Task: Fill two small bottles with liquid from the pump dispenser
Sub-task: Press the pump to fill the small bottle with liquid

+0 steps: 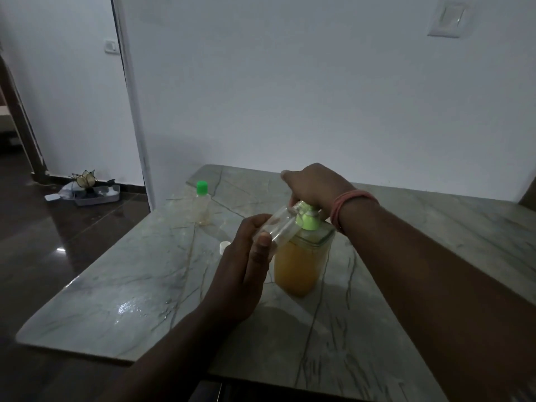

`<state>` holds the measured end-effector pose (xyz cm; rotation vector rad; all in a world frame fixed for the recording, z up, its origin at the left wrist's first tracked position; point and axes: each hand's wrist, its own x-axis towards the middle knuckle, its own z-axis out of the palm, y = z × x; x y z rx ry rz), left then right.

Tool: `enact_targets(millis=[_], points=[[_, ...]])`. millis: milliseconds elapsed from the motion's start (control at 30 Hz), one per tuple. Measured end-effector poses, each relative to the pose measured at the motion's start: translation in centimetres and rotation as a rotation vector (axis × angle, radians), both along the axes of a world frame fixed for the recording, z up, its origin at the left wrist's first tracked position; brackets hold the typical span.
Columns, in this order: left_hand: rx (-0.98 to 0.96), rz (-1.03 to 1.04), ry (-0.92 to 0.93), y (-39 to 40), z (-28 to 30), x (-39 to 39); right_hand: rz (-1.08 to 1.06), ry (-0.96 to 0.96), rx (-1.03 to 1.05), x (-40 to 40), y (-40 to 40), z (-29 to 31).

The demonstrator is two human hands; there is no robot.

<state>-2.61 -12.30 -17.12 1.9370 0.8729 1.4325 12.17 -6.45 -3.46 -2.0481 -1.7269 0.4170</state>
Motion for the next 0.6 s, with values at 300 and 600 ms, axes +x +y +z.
enact_targets(millis=[300,600], points=[[-0.032,0.022,-0.025,0.0,0.1,0.1,0.056,-0.040,-0.075,0.0,-0.6,0.5],[-0.039,-0.005,-0.018,0.0,-0.1,0.3,0.122,-0.178,-0.084,-0.6,-0.7,1.1]])
